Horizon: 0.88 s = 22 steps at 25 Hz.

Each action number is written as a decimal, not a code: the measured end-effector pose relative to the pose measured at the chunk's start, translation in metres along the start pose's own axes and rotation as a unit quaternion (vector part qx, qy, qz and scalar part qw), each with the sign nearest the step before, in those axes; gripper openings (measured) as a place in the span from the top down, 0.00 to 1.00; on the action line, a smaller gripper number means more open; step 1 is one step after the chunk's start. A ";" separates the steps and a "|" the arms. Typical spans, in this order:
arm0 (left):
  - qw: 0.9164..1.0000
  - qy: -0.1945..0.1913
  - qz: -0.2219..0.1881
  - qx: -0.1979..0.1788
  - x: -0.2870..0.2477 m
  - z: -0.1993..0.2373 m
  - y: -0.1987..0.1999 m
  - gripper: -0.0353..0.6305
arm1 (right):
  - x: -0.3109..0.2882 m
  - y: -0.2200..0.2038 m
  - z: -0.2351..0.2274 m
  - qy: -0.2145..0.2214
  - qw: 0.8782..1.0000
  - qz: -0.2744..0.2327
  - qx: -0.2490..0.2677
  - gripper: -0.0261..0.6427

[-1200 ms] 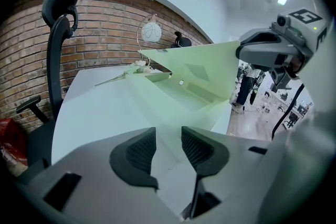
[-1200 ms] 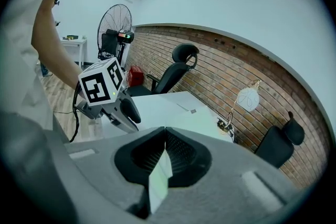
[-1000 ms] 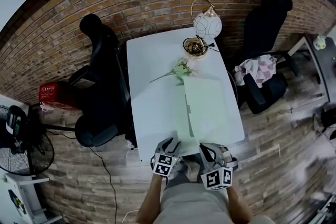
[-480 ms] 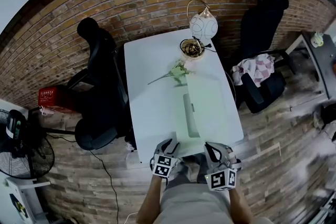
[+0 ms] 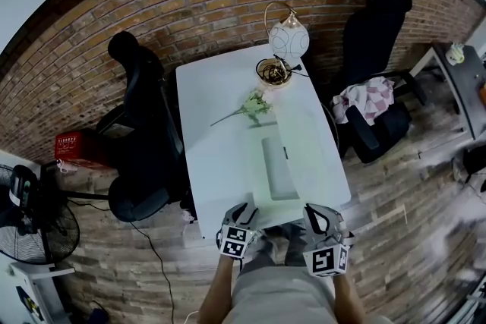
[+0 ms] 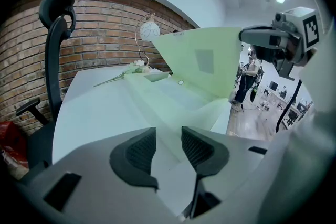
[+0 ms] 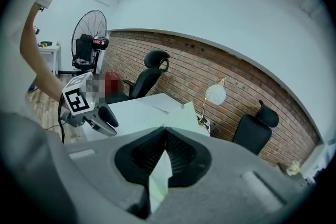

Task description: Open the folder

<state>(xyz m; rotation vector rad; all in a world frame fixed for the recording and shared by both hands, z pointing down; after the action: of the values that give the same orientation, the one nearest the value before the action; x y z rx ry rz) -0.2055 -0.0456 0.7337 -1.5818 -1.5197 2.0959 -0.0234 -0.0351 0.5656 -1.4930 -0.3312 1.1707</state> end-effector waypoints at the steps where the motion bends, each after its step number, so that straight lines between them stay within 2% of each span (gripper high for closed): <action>1: 1.000 0.000 0.000 0.000 0.000 0.000 0.000 0.72 | 0.001 0.001 -0.002 -0.003 1.000 -0.002 -0.002 0.95; 10: 1.000 -0.001 0.002 -0.005 0.001 0.001 0.000 0.72 | 0.011 0.006 -0.020 -0.031 0.999 0.001 0.017 0.95; 22: 1.000 -0.003 0.013 -0.021 0.002 0.000 0.003 0.72 | 0.025 0.000 -0.045 -0.077 0.997 -0.008 -0.012 0.95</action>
<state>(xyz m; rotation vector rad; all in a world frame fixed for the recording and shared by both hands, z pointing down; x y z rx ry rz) -0.2052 -0.0463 0.7305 -1.6201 -1.5635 2.0979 0.0238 -0.0428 0.5466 -1.4212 -0.4627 1.2767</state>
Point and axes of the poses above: the fingertips, and each gripper's own axes: x backward along the fingers, z to its left, y out of its top, the point moved 5 cm from there along x, backward along the fingers, and after that the axes turned 14 degrees about -x, right-handed, at the moved point
